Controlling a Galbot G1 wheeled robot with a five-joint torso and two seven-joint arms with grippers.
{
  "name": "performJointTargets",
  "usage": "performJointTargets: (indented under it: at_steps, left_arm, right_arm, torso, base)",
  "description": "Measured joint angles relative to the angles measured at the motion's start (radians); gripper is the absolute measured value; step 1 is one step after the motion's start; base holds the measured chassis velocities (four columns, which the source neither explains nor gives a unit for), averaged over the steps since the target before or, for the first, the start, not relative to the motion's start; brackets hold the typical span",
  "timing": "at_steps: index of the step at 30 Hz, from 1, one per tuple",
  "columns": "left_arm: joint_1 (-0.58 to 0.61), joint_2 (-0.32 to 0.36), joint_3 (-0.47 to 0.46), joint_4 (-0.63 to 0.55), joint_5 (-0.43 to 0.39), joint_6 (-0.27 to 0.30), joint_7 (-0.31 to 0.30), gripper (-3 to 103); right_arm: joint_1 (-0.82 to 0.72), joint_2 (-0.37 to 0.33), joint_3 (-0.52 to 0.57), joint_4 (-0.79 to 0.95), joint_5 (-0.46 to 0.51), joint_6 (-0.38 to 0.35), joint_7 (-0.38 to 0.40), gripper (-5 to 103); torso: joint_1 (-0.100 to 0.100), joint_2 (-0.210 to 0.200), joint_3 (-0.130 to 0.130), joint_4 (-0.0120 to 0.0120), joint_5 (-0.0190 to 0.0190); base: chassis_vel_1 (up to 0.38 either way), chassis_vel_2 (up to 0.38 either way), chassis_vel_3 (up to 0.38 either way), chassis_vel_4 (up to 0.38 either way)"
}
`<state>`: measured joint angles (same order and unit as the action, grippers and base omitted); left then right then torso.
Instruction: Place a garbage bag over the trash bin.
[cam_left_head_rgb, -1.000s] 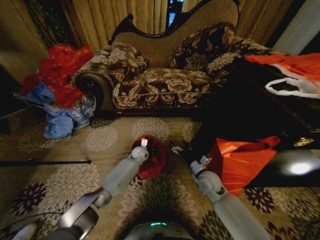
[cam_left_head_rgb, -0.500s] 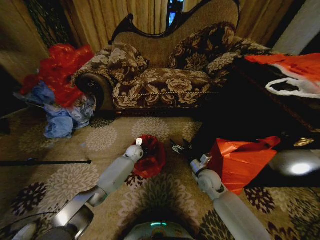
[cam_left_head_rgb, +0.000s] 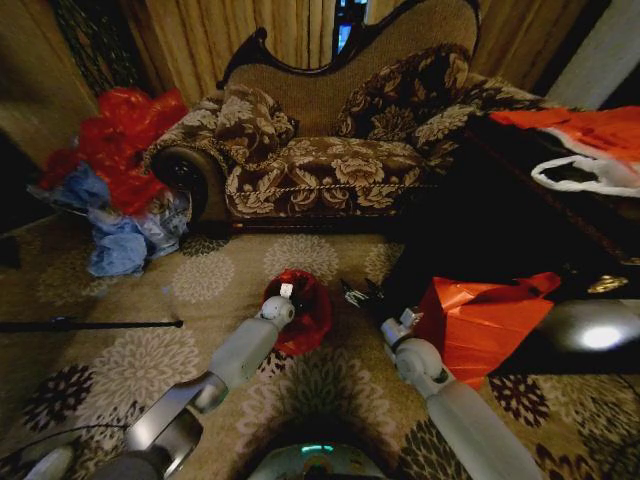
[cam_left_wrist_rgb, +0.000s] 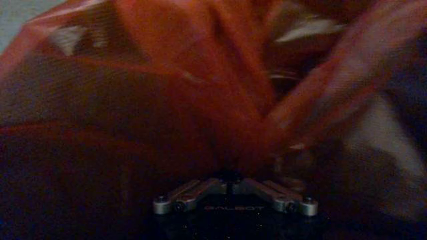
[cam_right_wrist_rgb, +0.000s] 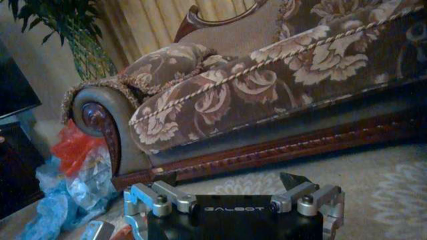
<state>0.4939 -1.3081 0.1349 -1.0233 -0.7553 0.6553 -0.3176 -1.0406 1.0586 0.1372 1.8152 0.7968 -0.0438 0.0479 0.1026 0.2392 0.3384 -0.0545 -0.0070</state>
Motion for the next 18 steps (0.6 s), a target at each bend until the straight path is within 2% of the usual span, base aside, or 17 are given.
performJointTargets:
  at_steps: [4,8,11,18]
  left_arm:
    - [-0.023,-0.022,-0.015,0.073,0.035,-0.019,0.016,0]
    - [-0.033,-0.036,-0.020,0.091,0.060,-0.043,0.031,0]
    - [-0.042,-0.064,-0.020,0.099,0.065,-0.066,0.044,0]
    - [-0.027,-0.118,-0.011,0.116,0.099,-0.070,0.068,0]
  right_arm:
    - [-0.003,0.001,0.004,0.000,0.000,0.003,-0.002,100]
    - [-0.002,0.002,0.005,0.000,0.000,0.003,-0.002,100]
    - [-0.002,0.001,0.002,0.000,-0.001,0.003,-0.002,100]
    - [-0.004,-0.001,-0.015,0.020,-0.004,0.003,0.000,100]
  torso:
    - [0.000,0.000,0.000,0.0003,0.0004]
    - [0.000,0.000,0.000,0.0007,0.0007]
    - [0.000,0.000,0.000,0.0000,-0.0010]
    - [0.000,0.000,0.000,-0.0001,-0.0001]
  base:
    - [0.000,0.000,0.000,0.000]
    - [0.000,0.000,0.000,0.000]
    - [0.000,0.000,0.000,0.000]
    - [0.000,0.000,0.000,0.000]
